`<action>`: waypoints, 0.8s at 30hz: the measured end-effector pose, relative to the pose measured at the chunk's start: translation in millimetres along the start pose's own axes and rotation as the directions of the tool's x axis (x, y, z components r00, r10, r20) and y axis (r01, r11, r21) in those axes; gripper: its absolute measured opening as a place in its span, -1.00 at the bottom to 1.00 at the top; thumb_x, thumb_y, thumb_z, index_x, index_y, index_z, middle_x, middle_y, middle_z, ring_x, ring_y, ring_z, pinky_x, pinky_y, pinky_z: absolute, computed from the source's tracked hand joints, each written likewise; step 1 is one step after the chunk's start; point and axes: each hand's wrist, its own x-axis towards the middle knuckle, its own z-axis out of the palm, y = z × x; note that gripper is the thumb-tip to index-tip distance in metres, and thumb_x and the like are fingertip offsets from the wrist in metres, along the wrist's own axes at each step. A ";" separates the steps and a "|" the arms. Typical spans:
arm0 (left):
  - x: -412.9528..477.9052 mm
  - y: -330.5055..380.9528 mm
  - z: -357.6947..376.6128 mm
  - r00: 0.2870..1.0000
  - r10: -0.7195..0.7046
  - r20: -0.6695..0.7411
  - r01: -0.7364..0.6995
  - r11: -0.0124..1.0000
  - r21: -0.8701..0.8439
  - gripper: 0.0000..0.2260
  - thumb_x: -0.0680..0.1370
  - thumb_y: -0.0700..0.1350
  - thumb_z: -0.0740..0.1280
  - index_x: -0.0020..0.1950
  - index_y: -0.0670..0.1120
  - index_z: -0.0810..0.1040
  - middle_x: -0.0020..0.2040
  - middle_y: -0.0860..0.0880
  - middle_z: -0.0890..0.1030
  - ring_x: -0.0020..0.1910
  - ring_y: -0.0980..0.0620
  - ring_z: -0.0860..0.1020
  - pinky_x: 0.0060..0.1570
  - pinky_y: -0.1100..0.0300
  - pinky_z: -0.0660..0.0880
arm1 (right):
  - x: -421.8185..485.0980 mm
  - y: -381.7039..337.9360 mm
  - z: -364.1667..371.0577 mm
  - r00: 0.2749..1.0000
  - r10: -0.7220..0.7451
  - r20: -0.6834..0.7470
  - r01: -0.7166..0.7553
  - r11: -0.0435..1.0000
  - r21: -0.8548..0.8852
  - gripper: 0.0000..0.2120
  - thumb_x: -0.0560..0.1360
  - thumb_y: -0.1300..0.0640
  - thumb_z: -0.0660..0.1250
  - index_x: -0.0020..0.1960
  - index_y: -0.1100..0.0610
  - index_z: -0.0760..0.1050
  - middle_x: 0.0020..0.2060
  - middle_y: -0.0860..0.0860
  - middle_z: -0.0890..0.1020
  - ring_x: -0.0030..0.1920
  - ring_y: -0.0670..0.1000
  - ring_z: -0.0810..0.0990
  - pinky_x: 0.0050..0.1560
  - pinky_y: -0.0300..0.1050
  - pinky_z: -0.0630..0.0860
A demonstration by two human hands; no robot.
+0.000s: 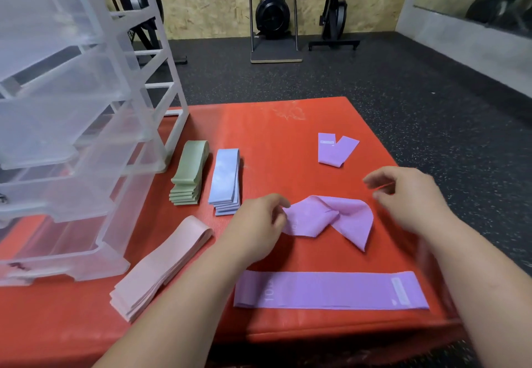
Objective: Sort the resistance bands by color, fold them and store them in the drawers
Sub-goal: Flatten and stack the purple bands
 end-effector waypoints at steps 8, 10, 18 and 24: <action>0.7 -3.0 10.9 0.995 -0.038 -0.095 0.053 0.985 0.164 -0.67 0.50 -0.01 0.51 0.24 0.02 0.61 0.07 0.01 0.55 0.04 -0.06 0.58 0.05 0.04 0.51 | -24.5 -11.5 3.9 0.935 0.043 0.351 -0.023 0.998 -0.062 -0.55 0.31 -0.28 0.61 0.06 -0.18 0.51 -0.19 -0.14 0.66 -0.20 -0.16 0.62 -0.15 -0.12 0.52; 0.9 -1.5 11.9 0.990 -0.090 -0.104 0.108 0.978 0.180 -0.61 0.49 0.03 0.54 0.28 0.00 0.59 0.10 -0.03 0.52 0.06 -0.10 0.57 0.05 0.05 0.49 | -26.7 -9.1 11.6 0.918 0.022 0.395 0.054 0.982 -0.181 -0.57 0.33 -0.14 0.61 0.09 -0.15 0.49 -0.23 -0.13 0.64 -0.23 -0.17 0.57 -0.25 -0.18 0.39; 5.1 -4.5 12.2 0.968 -0.187 -0.165 0.198 0.979 0.052 -0.74 0.56 -0.17 0.40 0.24 -0.02 0.62 -0.14 -0.03 0.71 -0.04 -0.13 0.64 -0.11 0.06 0.48 | -11.8 17.9 -18.3 0.938 0.282 0.202 -0.341 0.856 0.388 -0.62 0.48 0.43 0.35 0.22 0.11 0.60 -0.21 0.16 0.71 -0.32 0.07 0.66 -0.19 0.00 0.67; 5.7 -0.4 4.9 0.943 -0.241 -0.228 0.230 0.970 -0.074 -0.75 0.56 -0.15 0.45 0.23 0.03 0.62 -0.09 0.08 0.66 -0.09 0.06 0.59 -0.17 0.24 0.32 | -11.5 49.4 -26.3 0.880 0.447 0.159 -0.475 0.839 0.265 -0.62 0.46 0.38 0.27 0.14 0.04 0.64 -0.35 0.13 0.61 -0.39 0.10 0.52 -0.34 -0.09 0.55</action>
